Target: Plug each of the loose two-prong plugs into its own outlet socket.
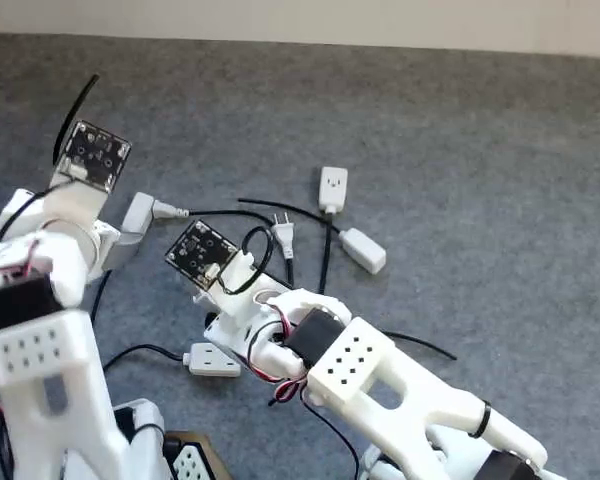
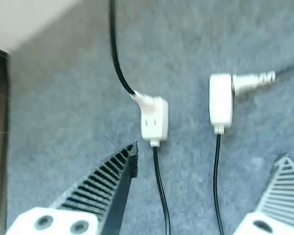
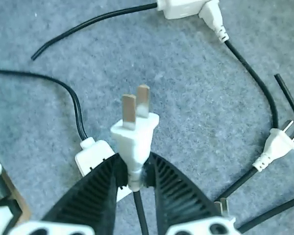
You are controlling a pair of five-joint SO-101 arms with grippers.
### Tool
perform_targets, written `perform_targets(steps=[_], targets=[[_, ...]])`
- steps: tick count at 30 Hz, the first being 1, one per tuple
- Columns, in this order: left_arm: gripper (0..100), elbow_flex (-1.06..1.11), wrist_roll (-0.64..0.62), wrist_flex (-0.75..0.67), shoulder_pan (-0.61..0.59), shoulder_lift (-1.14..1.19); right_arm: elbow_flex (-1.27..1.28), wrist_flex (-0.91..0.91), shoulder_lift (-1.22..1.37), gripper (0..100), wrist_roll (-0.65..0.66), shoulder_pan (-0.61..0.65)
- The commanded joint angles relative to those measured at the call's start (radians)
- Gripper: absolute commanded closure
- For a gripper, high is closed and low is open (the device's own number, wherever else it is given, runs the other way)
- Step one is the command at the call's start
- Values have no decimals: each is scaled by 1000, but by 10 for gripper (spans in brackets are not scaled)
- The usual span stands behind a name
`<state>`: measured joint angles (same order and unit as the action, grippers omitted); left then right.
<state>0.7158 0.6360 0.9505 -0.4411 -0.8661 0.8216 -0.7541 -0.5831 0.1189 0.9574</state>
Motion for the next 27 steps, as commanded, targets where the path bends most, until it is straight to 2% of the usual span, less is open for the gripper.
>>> perform_targets(steps=[1, 7, 11, 14, 23, 27], targets=[[598, 12, -84, 14, 39, -145, -4, 18, -36, 992, -57, 5], [598, 13, -166, 57, 48, -262, -2, 18, -35, 993, -89, 4], [598, 13, -167, 203, 170, -340, -2, 16, -35, 993, -127, 4], [599, 48, -180, 253, 228, -415, -2, 15, -36, 993, -140, 4], [601, 337, -196, 238, 251, -650, -1, -5, -39, 993, -140, 5], [602, 443, -193, 209, 251, -704, -13, -71, -50, 993, -132, 5]])
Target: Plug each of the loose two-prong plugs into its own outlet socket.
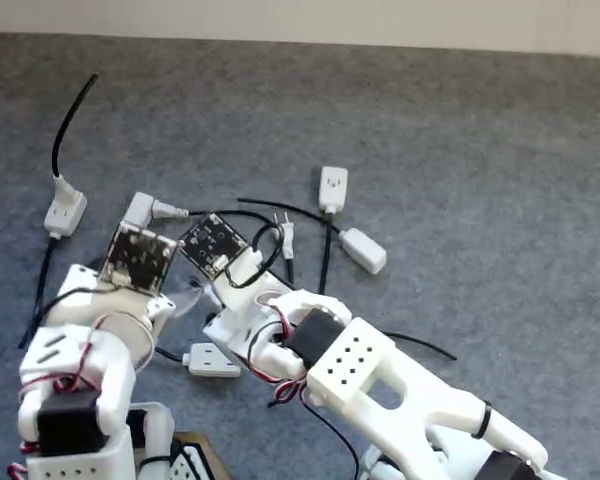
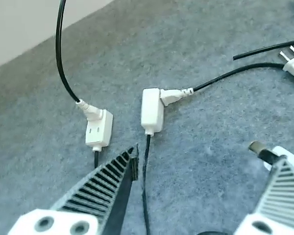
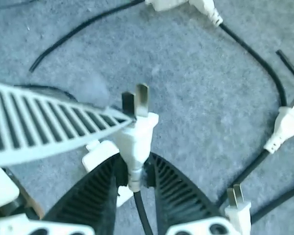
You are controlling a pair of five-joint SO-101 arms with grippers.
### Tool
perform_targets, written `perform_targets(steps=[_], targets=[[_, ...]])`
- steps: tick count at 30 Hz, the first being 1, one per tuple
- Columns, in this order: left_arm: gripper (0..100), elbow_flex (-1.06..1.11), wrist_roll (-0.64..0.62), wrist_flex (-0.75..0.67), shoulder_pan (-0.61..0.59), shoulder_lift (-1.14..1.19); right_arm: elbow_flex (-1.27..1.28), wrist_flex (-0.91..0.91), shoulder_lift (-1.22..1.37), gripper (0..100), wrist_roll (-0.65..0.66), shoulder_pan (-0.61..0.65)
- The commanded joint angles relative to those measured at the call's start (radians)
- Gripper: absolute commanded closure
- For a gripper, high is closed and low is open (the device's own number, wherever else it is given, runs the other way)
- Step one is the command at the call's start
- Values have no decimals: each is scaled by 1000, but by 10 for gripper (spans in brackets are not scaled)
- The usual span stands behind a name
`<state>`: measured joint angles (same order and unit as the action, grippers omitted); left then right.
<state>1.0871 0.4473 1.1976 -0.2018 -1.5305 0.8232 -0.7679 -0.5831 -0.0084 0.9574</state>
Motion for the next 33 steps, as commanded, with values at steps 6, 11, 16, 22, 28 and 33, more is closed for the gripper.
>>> perform_targets(steps=[6, 11, 16, 22, 28, 33], targets=[[602, 131, -8, -100, 13, -47, -53, -133, -50, 993, 41, 12], [602, 137, -8, -100, 16, -47, -130, -222, -50, 993, 87, 12], [602, 139, -8, -95, 16, -47, -252, -286, -38, 993, 118, 10], [603, 176, -8, -100, 16, -54, -306, -332, -38, 993, 123, 12], [603, 179, -5, -100, 18, -54, -300, -340, -44, 993, 120, 10], [603, 208, -2, -100, 16, -54, -326, -397, -47, 993, 123, 5]])
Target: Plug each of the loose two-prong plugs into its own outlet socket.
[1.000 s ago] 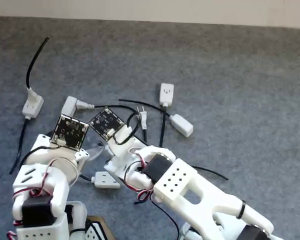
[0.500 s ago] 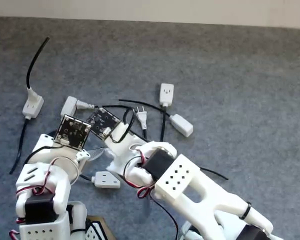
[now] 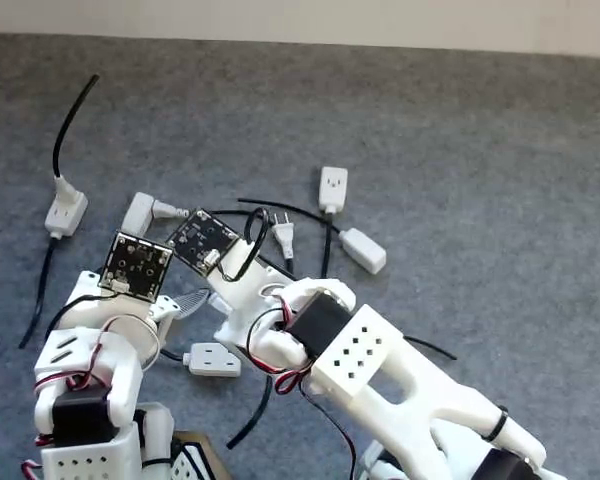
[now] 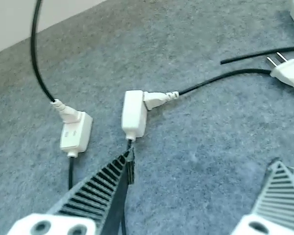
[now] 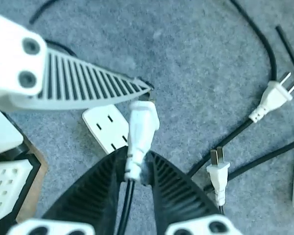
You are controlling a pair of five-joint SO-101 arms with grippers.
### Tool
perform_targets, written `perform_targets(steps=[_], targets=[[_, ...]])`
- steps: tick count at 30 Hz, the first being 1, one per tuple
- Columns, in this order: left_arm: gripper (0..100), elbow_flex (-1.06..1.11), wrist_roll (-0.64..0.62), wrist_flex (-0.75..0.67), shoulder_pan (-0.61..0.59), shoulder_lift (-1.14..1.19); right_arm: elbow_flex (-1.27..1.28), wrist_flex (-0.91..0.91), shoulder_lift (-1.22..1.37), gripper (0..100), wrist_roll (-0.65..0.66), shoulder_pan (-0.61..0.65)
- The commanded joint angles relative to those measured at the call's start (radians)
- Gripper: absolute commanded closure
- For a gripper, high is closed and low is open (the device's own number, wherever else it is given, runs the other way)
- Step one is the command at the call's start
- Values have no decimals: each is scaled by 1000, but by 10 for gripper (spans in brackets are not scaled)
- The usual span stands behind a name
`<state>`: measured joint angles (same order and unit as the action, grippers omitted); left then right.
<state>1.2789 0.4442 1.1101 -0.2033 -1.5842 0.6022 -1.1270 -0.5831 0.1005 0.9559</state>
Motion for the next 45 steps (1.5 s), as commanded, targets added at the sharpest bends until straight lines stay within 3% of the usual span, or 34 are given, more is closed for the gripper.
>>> perform_targets(steps=[1, 7, 14, 21, 28, 33, 41, 45], targets=[[603, 16, 2, -12, 13, -1, -113, -54, -45, 993, 17, 5], [603, 24, 25, -8, 1, 2, -120, -94, -48, 993, 44, -77], [603, -21, 3, -38, -2, -1, -111, -94, -39, 993, 40, 16], [603, -127, 0, -34, -5, -1, -71, -87, -36, 993, 46, 18], [603, -173, -123, -40, -5, 1, -65, -58, -36, 993, -3, 13], [603, -176, -213, -77, -71, -1, 19, 28, -48, 993, -57, -84], [603, -130, -229, -127, -107, 2, 97, 90, -48, 993, -63, -96], [603, -128, -233, -127, -51, 7, 97, 90, -47, 993, -64, -73]])
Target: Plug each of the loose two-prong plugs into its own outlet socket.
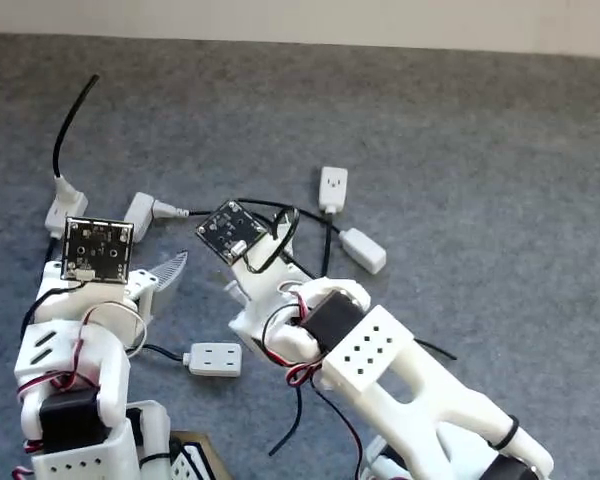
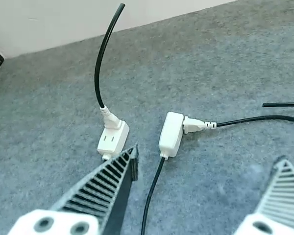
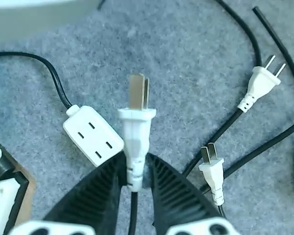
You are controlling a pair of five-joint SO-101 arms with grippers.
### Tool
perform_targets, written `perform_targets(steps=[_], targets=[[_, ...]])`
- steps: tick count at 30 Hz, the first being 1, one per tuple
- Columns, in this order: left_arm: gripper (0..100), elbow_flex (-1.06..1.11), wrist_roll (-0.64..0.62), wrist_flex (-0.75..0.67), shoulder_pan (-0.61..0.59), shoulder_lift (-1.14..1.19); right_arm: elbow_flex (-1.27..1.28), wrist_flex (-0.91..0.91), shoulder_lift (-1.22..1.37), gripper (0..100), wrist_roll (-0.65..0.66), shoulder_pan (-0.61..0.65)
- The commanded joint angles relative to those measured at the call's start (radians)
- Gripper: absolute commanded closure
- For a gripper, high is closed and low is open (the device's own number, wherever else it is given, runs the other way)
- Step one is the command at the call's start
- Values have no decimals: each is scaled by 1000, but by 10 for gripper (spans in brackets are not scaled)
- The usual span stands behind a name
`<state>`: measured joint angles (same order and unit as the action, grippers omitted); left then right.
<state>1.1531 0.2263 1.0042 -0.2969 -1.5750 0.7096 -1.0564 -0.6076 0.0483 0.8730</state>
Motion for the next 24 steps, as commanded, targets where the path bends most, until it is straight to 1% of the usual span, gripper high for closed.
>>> perform_targets(steps=[1, 4, 9, 15, 24], targets=[[603, 4, -26, -20, 64, -2, -10, 19, -19, 993, -12, 18], [603, 33, -57, -20, 111, -2, -10, 19, -22, 993, -14, 24], [603, 111, -57, -28, 173, -10, -10, 19, -24, 993, -14, 24], [603, 163, -57, -28, 173, -10, -41, 8, -25, 993, -14, 22], [603, 182, -55, -21, 174, -10, -277, -154, -19, 993, -6, 21]])
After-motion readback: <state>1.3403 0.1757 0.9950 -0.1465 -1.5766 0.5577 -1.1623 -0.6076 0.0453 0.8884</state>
